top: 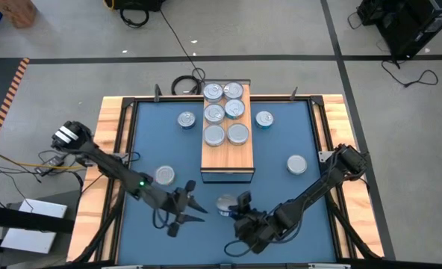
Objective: Stack canned seafood by type on shelf
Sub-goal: Stack the blue tuna can on top of the other blue tuna can on the shelf
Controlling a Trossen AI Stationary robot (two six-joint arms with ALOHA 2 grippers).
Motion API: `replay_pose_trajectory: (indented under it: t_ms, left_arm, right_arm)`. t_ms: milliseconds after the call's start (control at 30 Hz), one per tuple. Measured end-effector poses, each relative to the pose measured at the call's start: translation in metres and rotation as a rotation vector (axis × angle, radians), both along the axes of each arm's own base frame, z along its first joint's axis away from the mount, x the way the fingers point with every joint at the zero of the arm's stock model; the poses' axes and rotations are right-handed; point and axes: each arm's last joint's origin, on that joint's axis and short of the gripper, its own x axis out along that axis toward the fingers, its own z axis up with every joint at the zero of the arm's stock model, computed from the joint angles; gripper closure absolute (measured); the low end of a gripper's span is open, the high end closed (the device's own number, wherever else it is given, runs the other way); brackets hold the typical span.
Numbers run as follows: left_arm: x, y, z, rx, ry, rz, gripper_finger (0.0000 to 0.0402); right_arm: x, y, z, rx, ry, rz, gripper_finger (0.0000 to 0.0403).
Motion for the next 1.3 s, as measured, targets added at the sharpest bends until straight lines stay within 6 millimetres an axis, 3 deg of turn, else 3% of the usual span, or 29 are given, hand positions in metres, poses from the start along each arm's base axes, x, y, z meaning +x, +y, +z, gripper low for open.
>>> replay_pose_trajectory:
  t_ms: [467,933,1100,1300]
  left_arm:
    - [-0.045,0.027,0.022,-0.064,-0.154,-0.017,0.0275]
    - [-0.05,0.03,0.018,-0.097,-0.12,-0.044,0.0275]
    - [-0.049,0.031,0.018,-0.086,-0.123,-0.036,0.0275]
    - [-0.046,0.038,0.018,-0.081,-0.123,-0.003,0.0275]
  right_arm:
    - [0.01,0.007,0.053,-0.09,0.117,0.159,0.0278]
    - [0.021,0.008,0.124,-0.107,0.049,0.229,0.0278]
    - [0.023,-0.008,0.144,-0.192,0.058,0.159,0.0278]
    - [0.032,-0.043,0.155,-0.258,0.126,0.058,0.0278]
